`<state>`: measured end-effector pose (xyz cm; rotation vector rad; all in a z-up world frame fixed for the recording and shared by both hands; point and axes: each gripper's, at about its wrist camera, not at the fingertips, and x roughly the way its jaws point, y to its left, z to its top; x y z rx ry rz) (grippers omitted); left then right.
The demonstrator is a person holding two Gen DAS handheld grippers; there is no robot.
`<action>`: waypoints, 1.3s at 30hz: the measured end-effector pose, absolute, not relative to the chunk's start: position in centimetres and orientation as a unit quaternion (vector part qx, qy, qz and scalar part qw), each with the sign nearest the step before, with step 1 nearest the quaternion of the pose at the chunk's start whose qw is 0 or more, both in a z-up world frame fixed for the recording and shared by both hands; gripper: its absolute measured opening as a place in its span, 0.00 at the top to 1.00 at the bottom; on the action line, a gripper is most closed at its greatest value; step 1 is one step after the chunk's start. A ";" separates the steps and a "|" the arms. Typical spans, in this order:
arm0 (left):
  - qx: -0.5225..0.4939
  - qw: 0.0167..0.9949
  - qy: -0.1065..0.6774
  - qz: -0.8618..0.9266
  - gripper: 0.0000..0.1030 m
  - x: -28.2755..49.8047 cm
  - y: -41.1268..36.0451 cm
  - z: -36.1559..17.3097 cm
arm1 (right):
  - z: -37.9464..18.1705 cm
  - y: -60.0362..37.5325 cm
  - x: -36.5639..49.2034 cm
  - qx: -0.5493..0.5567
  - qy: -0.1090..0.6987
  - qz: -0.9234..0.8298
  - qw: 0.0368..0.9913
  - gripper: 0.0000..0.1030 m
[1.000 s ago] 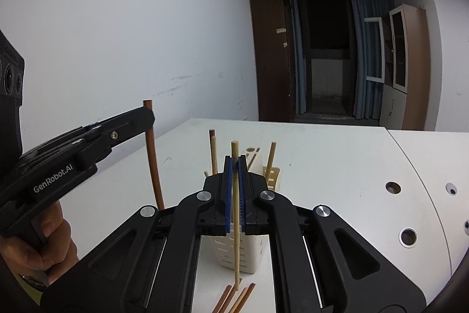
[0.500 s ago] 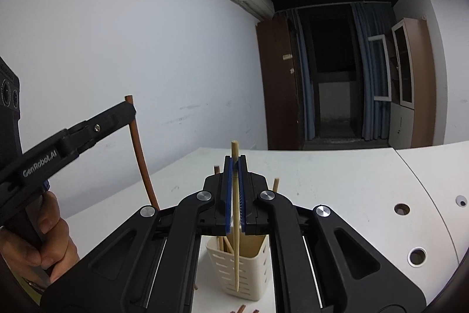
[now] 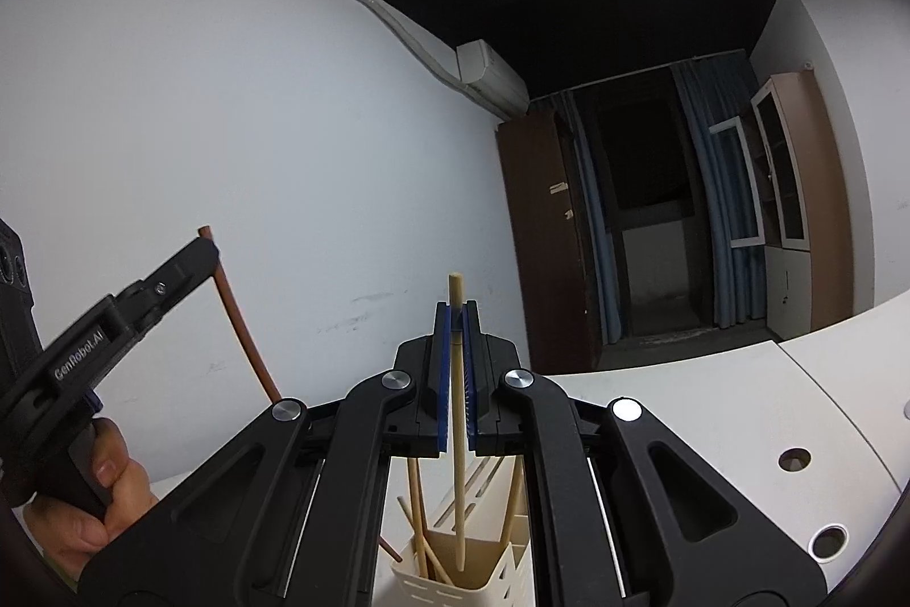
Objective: Organize utensils
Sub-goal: 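Lower the chopsticks into the holder and open both tools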
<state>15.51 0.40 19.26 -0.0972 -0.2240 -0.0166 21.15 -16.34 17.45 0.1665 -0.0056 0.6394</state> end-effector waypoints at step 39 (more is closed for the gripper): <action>-0.040 0.994 0.079 -0.063 0.93 24.1 2.0 12.6 | 12.0 -12.8 23.9 0.016 0.126 0.285 0.950 0.95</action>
